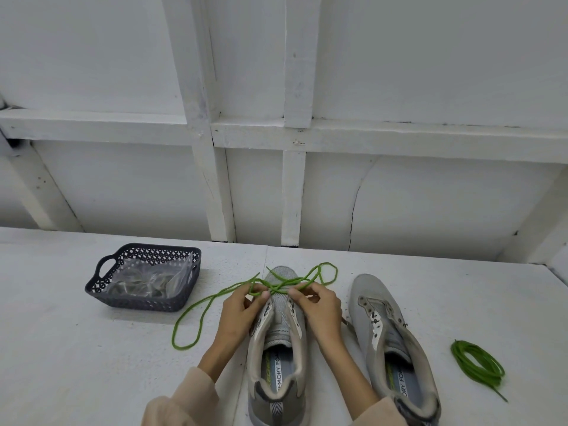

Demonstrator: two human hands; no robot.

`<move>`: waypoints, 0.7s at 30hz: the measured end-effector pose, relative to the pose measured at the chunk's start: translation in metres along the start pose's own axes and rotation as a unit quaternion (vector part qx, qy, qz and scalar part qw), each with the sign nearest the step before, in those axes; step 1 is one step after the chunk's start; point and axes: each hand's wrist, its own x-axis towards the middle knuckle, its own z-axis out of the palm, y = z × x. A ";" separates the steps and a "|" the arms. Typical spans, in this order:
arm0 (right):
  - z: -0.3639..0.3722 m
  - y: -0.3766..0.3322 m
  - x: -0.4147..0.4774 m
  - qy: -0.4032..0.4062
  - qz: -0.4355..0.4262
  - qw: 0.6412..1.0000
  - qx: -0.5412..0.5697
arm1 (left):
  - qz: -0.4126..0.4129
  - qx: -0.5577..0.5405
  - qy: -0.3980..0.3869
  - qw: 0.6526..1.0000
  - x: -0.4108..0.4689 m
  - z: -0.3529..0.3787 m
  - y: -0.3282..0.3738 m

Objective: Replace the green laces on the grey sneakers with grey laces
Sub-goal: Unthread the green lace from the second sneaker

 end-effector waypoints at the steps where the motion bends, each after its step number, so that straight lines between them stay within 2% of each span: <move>1: 0.000 -0.001 0.001 -0.001 -0.005 1.000 -0.007 | 0.003 -0.005 -0.004 1.000 0.002 -0.002 -0.001; 3: 0.001 -0.001 0.001 0.017 -0.002 1.000 -0.006 | -0.006 -0.016 0.005 1.000 0.005 -0.003 -0.004; 7: 0.002 0.003 -0.001 0.053 0.030 0.995 0.074 | -0.050 -0.067 0.064 0.994 0.002 0.003 -0.005; 13: 0.002 0.001 0.003 -0.003 0.011 1.000 0.001 | -0.016 -0.008 0.031 0.999 0.005 0.001 -0.002; 17: 0.006 0.006 0.002 0.044 0.054 0.994 0.089 | -0.059 -0.058 0.064 0.995 0.002 0.002 -0.005; 21: 0.004 0.001 0.000 0.003 0.024 0.998 0.053 | -0.029 -0.007 0.040 0.999 0.000 0.000 -0.007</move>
